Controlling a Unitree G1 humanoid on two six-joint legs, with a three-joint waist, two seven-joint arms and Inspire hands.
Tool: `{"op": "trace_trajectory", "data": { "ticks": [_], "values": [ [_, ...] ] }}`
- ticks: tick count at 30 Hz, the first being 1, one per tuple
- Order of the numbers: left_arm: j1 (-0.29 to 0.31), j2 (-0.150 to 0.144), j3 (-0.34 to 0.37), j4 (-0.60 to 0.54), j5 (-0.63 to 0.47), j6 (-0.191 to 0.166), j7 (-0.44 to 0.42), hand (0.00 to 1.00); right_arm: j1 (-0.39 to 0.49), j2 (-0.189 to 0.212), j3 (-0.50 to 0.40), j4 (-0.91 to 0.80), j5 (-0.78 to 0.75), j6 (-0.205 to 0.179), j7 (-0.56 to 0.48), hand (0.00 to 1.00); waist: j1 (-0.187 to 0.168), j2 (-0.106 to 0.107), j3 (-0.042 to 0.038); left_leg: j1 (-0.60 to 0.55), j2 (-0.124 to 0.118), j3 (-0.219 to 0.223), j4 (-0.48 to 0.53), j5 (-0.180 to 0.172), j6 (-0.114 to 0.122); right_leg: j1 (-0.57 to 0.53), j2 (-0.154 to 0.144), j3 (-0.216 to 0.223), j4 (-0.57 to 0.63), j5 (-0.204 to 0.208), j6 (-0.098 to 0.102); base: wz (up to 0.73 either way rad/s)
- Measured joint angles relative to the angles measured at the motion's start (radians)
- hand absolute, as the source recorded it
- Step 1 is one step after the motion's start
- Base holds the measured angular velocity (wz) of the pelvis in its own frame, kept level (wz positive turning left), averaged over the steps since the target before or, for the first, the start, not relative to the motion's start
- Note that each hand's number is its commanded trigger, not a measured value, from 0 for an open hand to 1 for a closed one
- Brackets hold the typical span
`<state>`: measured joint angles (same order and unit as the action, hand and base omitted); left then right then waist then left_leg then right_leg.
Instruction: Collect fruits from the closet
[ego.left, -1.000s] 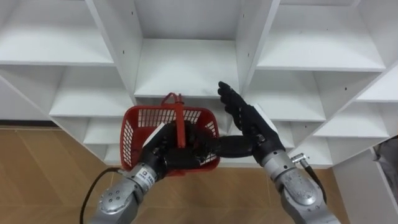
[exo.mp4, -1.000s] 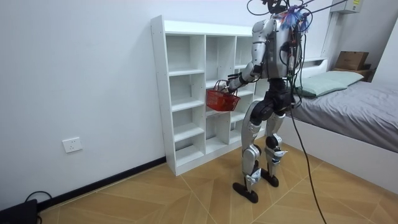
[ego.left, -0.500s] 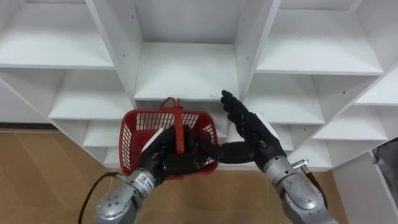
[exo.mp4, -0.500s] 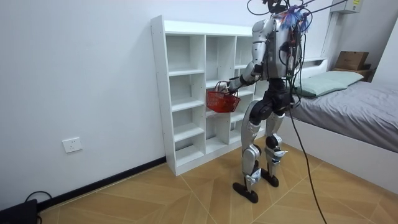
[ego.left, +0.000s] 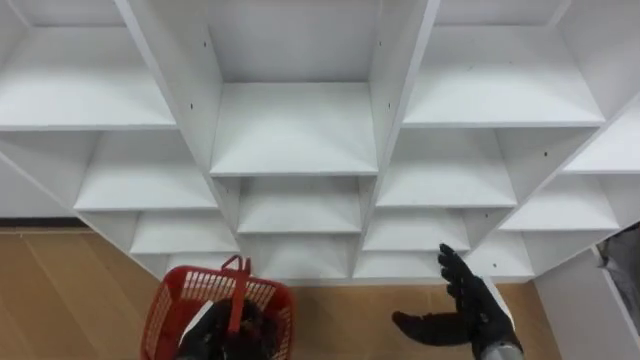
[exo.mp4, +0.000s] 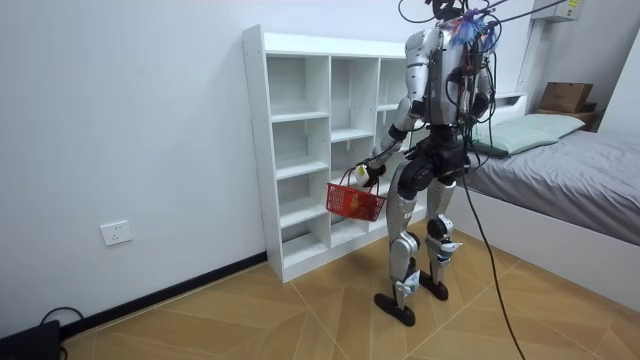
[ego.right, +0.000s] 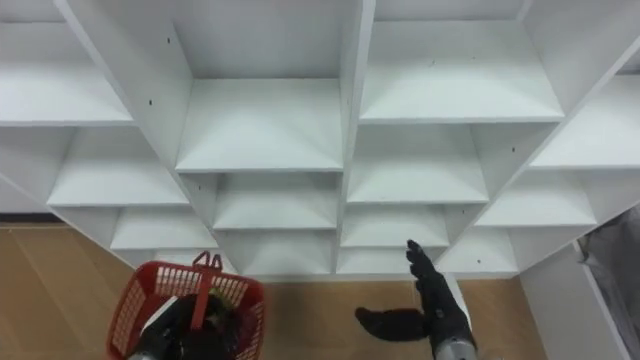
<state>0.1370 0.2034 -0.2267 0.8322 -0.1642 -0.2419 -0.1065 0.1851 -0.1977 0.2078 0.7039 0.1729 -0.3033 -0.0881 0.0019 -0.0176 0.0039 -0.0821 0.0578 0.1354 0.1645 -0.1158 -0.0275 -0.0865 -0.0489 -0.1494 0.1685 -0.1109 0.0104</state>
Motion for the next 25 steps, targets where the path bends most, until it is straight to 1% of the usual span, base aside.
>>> {"op": "trace_trajectory", "data": {
  "ticks": [1, 4, 6, 11, 14, 17, 19, 22, 23, 24, 25],
  "values": [
    [0.010, -0.002, 0.017, 0.014, 0.001, -0.001, 0.010, 1.00, 0.003, 0.003, -0.007, 0.036, 0.000, -0.001, -0.010, 0.00, 0.000, 0.003, -0.0023, 0.004, 0.000, 0.001, -0.001, -0.002, 0.000, 0.003, 0.000, 0.001, 0.000, -0.001, 0.001, 0.00],
    [0.019, -0.004, 0.045, 0.045, 0.001, -0.002, 0.019, 1.00, 0.012, 0.008, -0.031, 0.082, 0.004, -0.001, -0.032, 0.00, -0.001, 0.011, -0.0051, 0.006, 0.000, 0.001, -0.001, -0.002, 0.000, 0.012, 0.000, 0.001, 0.000, -0.001, 0.001, 0.00],
    [0.031, -0.004, 0.061, 0.081, -0.001, -0.013, 0.036, 1.00, 0.011, 0.008, -0.038, 0.140, 0.054, -0.008, -0.040, 0.00, -0.003, 0.015, -0.0042, 0.015, 0.000, 0.000, -0.001, -0.002, 0.000, 0.020, 0.000, 0.001, 0.000, -0.001, 0.001, 0.00],
    [0.041, -0.006, 0.079, 0.143, 0.000, -0.015, 0.057, 1.00, 0.015, 0.013, -0.074, 0.278, 0.067, -0.008, -0.041, 0.00, 0.000, 0.014, -0.0018, 0.047, -0.001, -0.001, -0.004, -0.008, -0.002, 0.046, 0.000, 0.000, -0.007, -0.011, 0.004, 0.00],
    [0.042, -0.018, 0.107, 0.180, 0.001, -0.017, 0.060, 1.00, 0.013, 0.018, -0.093, 0.360, 0.067, -0.004, -0.040, 0.00, -0.001, 0.015, -0.0008, 0.058, 0.000, -0.001, -0.005, -0.011, -0.003, 0.062, 0.002, 0.001, -0.017, -0.011, 0.006, 0.00],
    [0.056, -0.028, 0.116, 0.203, 0.008, -0.016, 0.071, 1.00, 0.023, 0.039, -0.137, 0.420, 0.075, 0.008, -0.021, 0.00, -0.004, 0.016, -0.0009, 0.059, 0.000, -0.001, -0.005, -0.014, -0.002, 0.064, 0.001, 0.001, -0.018, -0.011, 0.006, 0.00],
    [0.068, -0.037, 0.130, 0.213, 0.031, -0.013, 0.074, 1.00, 0.021, 0.050, -0.154, 0.462, 0.090, 0.029, 0.019, 0.00, -0.014, 0.015, -0.0010, 0.059, 0.000, -0.001, -0.005, -0.016, -0.002, 0.064, 0.001, 0.001, -0.018, -0.011, 0.006, 0.00],
    [0.075, -0.039, 0.158, 0.245, 0.041, -0.006, 0.074, 1.00, 0.013, 0.052, -0.182, 0.512, 0.116, 0.051, 0.063, 0.00, -0.027, 0.012, 0.0002, 0.074, -0.001, -0.003, -0.013, -0.016, -0.002, 0.086, 0.001, -0.002, -0.019, -0.012, 0.006, 0.00],
    [0.072, -0.040, 0.178, 0.259, 0.049, 0.003, 0.074, 1.00, 0.013, 0.053, -0.192, 0.533, 0.134, 0.062, 0.087, 0.00, -0.030, 0.011, 0.0008, 0.085, -0.001, -0.003, -0.015, -0.018, -0.004, 0.098, 0.001, -0.002, -0.019, -0.017, 0.006, 0.00],
    [0.072, -0.039, 0.187, 0.270, 0.049, 0.011, 0.075, 1.00, 0.010, 0.053, -0.193, 0.552, 0.146, 0.078, 0.103, 0.00, -0.033, 0.008, 0.0025, 0.094, -0.001, -0.005, -0.015, -0.023, -0.005, 0.107, 0.001, -0.005, -0.019, -0.023, 0.007, 0.04],
    [0.074, -0.039, 0.187, 0.271, 0.049, 0.016, 0.076, 1.00, 0.009, 0.054, -0.194, 0.560, 0.153, 0.086, 0.111, 0.00, -0.035, 0.007, 0.0025, 0.096, -0.002, -0.006, -0.015, -0.025, -0.005, 0.107, 0.000, -0.007, -0.018, -0.026, 0.007, 0.03]
  ]
}}
